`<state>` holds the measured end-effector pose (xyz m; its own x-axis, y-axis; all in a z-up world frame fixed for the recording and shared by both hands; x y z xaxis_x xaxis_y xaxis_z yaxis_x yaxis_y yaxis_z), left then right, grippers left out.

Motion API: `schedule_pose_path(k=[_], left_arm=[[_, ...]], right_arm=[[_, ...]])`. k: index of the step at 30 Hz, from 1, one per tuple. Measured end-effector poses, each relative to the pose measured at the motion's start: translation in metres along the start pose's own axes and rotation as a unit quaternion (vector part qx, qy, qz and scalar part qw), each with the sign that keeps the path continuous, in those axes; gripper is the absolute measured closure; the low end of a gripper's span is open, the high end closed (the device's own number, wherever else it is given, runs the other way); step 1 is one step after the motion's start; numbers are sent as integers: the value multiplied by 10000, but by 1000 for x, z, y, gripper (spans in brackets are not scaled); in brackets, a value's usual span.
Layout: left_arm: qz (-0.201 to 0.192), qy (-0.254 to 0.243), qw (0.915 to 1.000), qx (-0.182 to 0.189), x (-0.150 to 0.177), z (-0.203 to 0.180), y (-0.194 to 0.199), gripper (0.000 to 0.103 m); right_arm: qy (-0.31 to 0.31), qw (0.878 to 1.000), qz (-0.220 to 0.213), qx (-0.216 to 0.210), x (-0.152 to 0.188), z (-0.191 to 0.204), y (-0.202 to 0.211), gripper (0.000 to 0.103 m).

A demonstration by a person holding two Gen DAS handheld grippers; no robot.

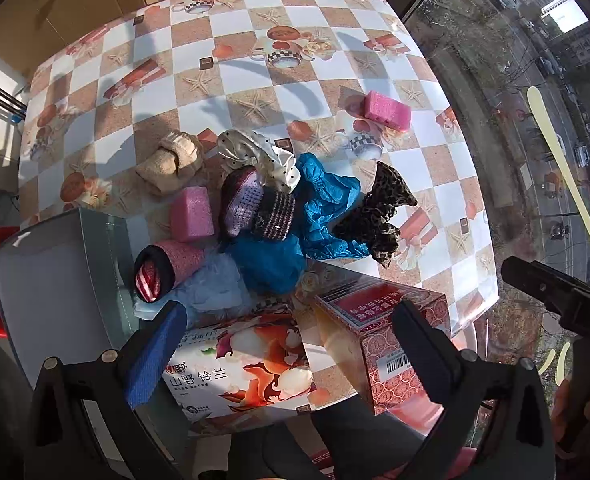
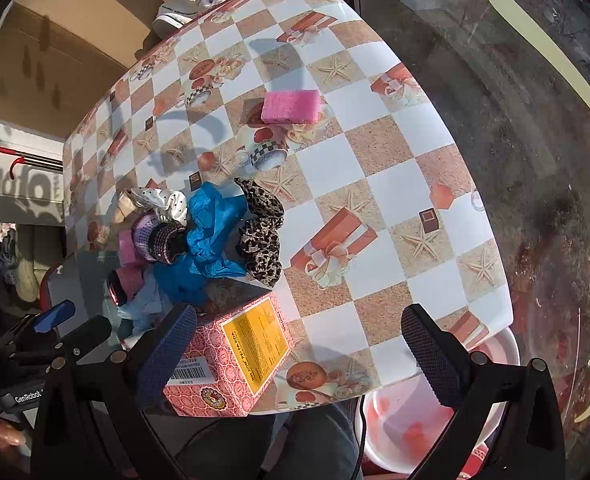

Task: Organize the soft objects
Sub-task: 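Reach both grippers toward the pile of soft items on the table, then grasp the pink foam block with the right gripper while the left grasps the beige sock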

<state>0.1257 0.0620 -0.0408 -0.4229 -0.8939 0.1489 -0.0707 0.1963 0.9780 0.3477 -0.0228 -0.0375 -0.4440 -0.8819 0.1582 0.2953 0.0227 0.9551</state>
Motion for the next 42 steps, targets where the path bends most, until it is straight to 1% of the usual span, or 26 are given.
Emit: schedule_pose_path(k=[5,8,13,18,20,22,24,26,31,34,38,42], left_arm=[[-152,216,9996,-110,-12,14,1,0],[-276,414,9985,-212,-20,29,3,0],[-311,705,9967,-255,-35,56,-1,0],[-222,909,9950,-347,-54,86,-14,0],[-200,815,9954,-468,-65,95,-19,0],[-166,568,9962,-645,-79,100,-28,0],[-152,321,9950,-936,-90,102,-37,0],[-104,129,9945,-1038,-101,105,-47,0],[83,97,9967,-802,-121,113,-72,0],[93,31,9975,-706,-128,116,-82,0],[115,-313,9961,-814,-128,113,-92,0],[167,-590,9931,-1000,-126,114,-102,0]], right_arm=[[6,9999,102,-55,-12,-9,-7,0],[52,9997,220,8,-23,-12,-17,0],[222,9986,449,173,-46,-12,-35,0],[253,9979,581,163,-71,-8,-51,0],[260,9977,591,190,-80,-7,-55,0],[254,9976,614,172,-90,-5,-59,0],[255,9976,628,154,-97,-3,-62,0],[247,9977,611,155,-105,-2,-65,0],[9,9987,499,137,-134,-4,-75,0],[-316,9986,422,-20,-158,-9,-83,0],[-618,9975,315,-163,-185,-9,-96,0],[-668,9974,251,71,-205,-2,-114,0]])
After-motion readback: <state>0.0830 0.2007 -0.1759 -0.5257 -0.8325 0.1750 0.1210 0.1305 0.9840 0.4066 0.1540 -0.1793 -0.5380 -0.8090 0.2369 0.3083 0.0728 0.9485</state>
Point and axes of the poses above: each gripper's, at about its wrist camera, not at the fingertips, and y roughly against the way its jaws point, z to its left, x to its underside, the point moved 1 cm from there along -y, roughly the way its jaws point, and after that the axes turned 11 degrees about z, right-handed, at the moved point
